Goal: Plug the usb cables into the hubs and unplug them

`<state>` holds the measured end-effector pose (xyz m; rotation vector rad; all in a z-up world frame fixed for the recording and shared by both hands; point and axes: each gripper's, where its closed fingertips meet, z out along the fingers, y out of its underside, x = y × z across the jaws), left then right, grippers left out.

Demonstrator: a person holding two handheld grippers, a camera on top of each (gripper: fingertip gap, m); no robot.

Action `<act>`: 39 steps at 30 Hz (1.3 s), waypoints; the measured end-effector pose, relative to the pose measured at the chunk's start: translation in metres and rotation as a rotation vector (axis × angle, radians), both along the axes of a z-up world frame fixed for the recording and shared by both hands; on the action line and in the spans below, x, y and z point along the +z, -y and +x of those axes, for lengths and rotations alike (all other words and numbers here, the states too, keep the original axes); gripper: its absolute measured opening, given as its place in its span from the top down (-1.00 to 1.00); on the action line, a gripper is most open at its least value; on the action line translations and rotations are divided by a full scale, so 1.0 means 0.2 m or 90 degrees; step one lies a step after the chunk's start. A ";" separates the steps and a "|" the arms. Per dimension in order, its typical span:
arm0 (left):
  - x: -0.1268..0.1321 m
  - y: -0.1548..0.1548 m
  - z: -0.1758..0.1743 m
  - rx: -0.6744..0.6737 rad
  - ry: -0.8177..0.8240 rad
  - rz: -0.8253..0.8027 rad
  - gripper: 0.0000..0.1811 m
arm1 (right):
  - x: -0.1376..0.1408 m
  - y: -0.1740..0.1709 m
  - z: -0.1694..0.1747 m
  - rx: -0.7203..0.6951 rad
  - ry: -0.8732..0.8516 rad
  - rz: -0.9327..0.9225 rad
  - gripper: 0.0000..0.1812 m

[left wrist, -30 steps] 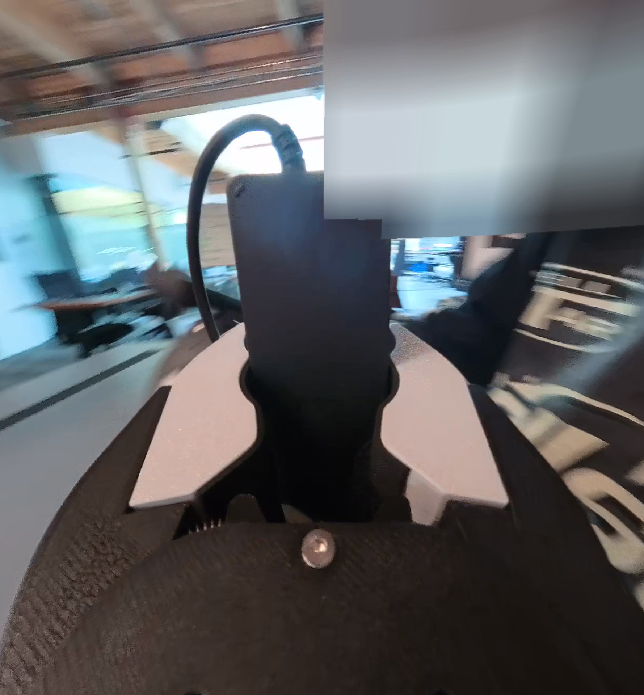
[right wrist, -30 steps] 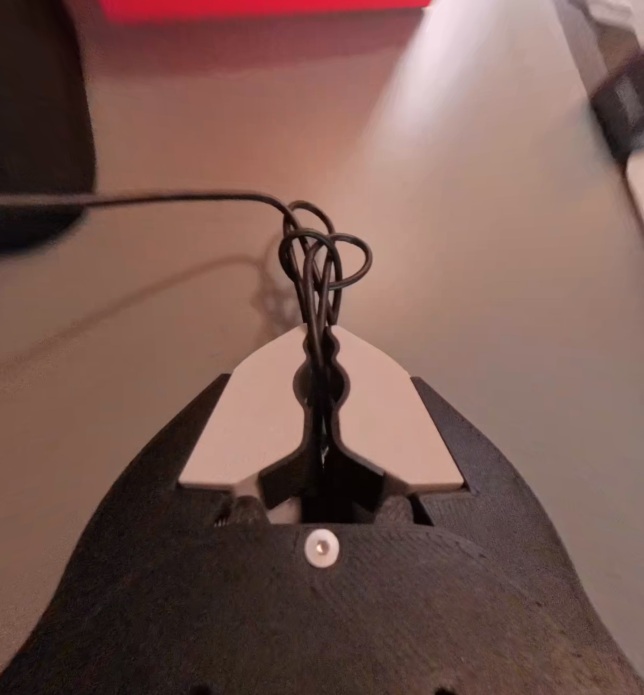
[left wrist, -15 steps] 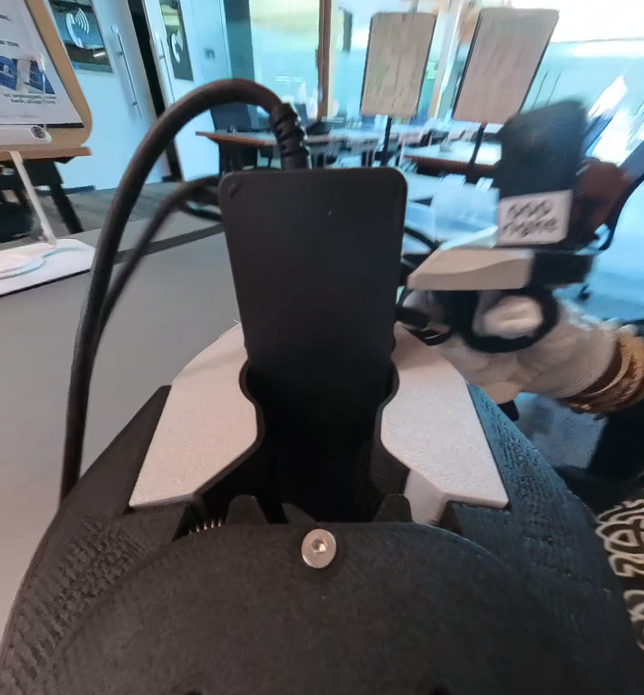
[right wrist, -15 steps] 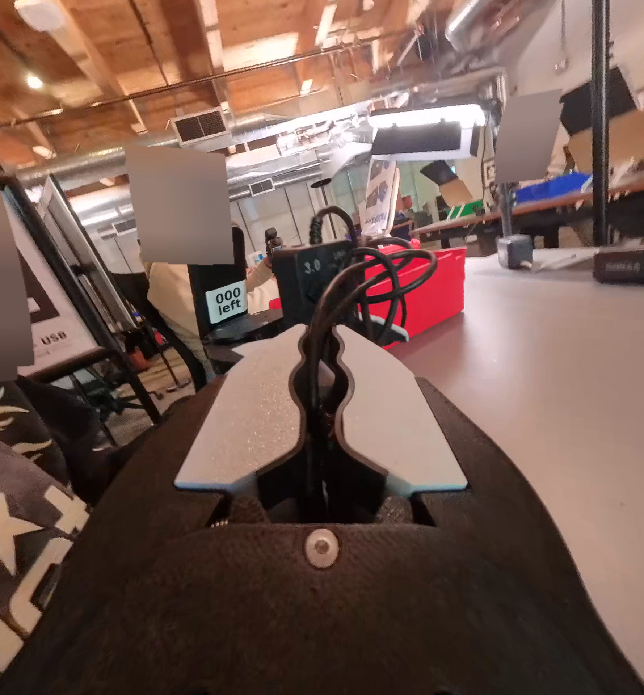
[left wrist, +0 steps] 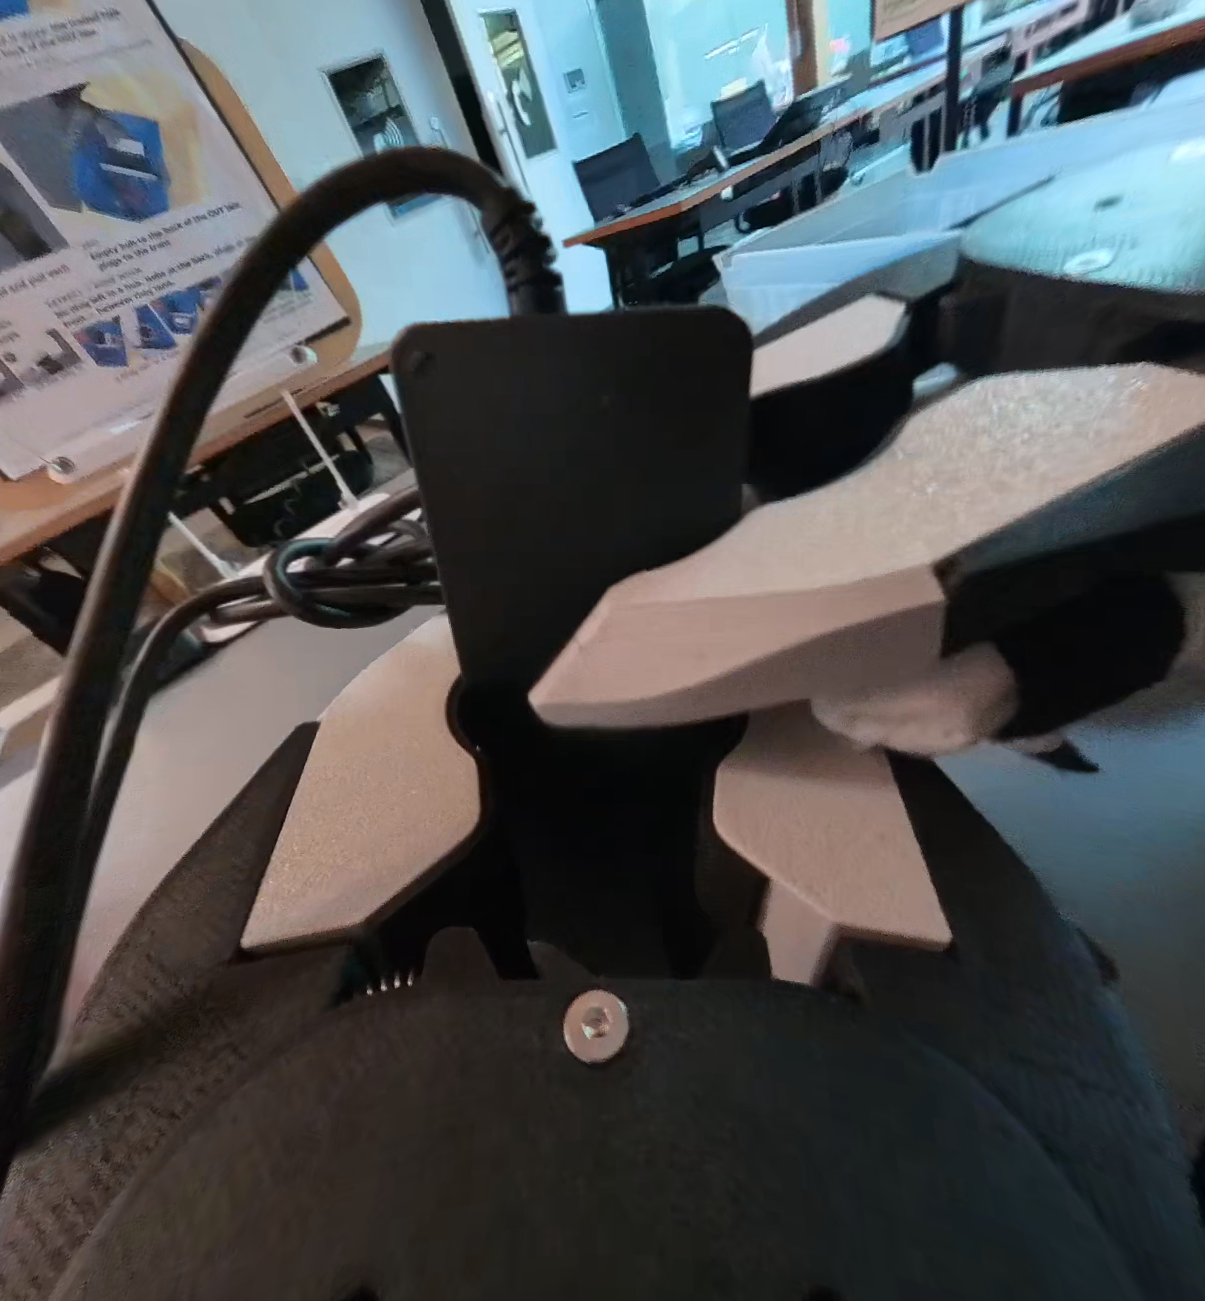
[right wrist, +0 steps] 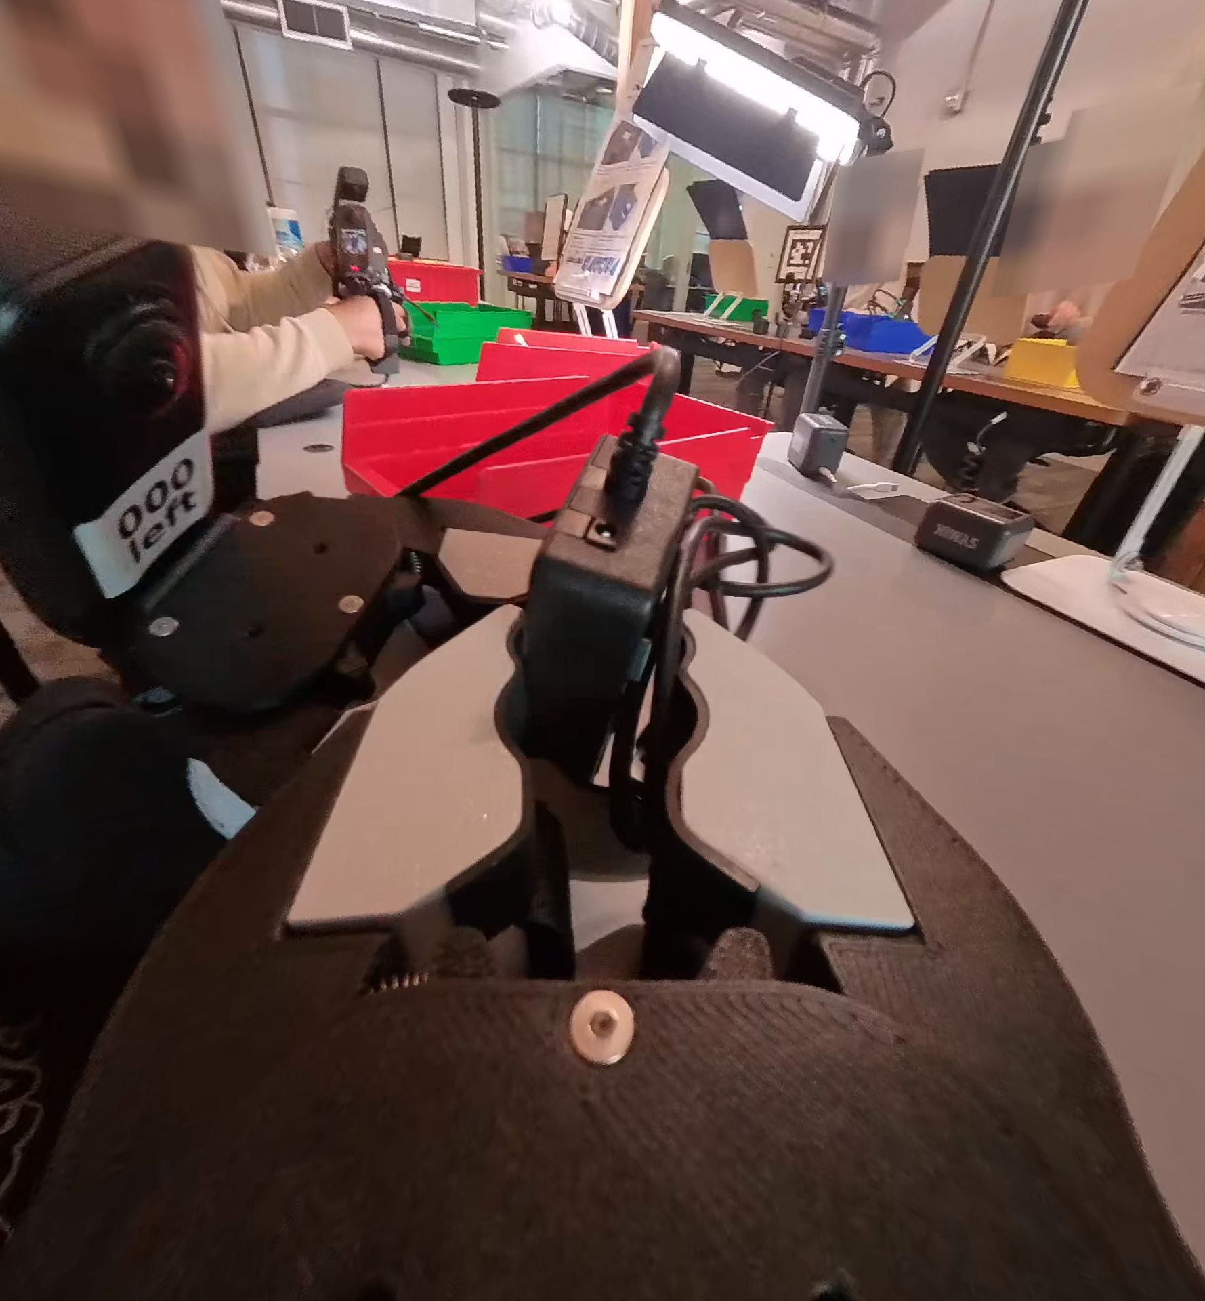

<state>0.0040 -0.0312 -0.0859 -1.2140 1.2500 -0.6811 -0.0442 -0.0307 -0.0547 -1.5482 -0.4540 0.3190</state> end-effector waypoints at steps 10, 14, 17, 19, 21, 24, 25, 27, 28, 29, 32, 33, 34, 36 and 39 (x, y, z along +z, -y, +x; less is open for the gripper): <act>0.11 0.17 -0.19 -0.329 0.042 -0.115 0.40 | 0.32 0.13 0.26 -0.035 0.000 0.132 0.68; 0.13 0.00 -0.26 -0.295 0.109 -0.183 0.46 | 0.66 0.29 0.60 -0.174 0.080 0.238 0.67; 0.17 -0.05 -0.29 -0.290 0.166 -0.243 0.48 | 0.89 0.46 0.96 -0.339 0.187 0.276 0.67; 0.17 -0.06 -0.30 -0.286 0.180 -0.255 0.49 | 0.99 0.58 1.24 -0.496 0.293 0.266 0.67; 0.17 -0.06 -0.29 -0.283 0.181 -0.259 0.49 | 1.03 0.67 1.49 -0.641 0.426 0.213 0.67; 0.16 -0.04 -0.29 -0.280 0.173 -0.254 0.49 | 0.98 0.72 1.79 -0.753 0.641 0.069 0.68; 0.16 -0.04 -0.28 -0.280 0.170 -0.253 0.49 | 0.93 0.71 1.87 -0.750 0.714 -0.003 0.68; 0.16 -0.03 -0.28 -0.278 0.163 -0.254 0.49 | 0.79 0.68 2.02 -0.721 0.815 -0.159 0.67; 0.16 -0.03 -0.28 -0.278 0.162 -0.255 0.49 | 0.72 0.66 2.09 -0.692 0.860 -0.231 0.68; 0.16 -0.03 -0.28 -0.278 0.163 -0.256 0.49 | 0.64 0.63 2.16 -0.659 0.897 -0.299 0.68; 0.17 -0.05 -0.28 -0.277 0.168 -0.262 0.50 | 0.36 0.58 2.33 -0.519 0.942 -0.483 0.67; 0.17 -0.06 -0.28 -0.277 0.170 -0.265 0.50 | 0.26 0.56 2.37 -0.472 0.919 -0.532 0.67; 0.16 -0.06 -0.28 -0.277 0.171 -0.267 0.50 | 0.17 0.55 2.39 -0.429 0.886 -0.572 0.67; 0.16 -0.07 -0.28 -0.278 0.171 -0.272 0.50 | 0.00 0.51 2.41 -0.347 0.818 -0.619 0.67; 0.16 -0.07 -0.28 -0.278 0.170 -0.275 0.50 | -0.15 0.41 2.39 -0.272 0.684 -0.613 0.67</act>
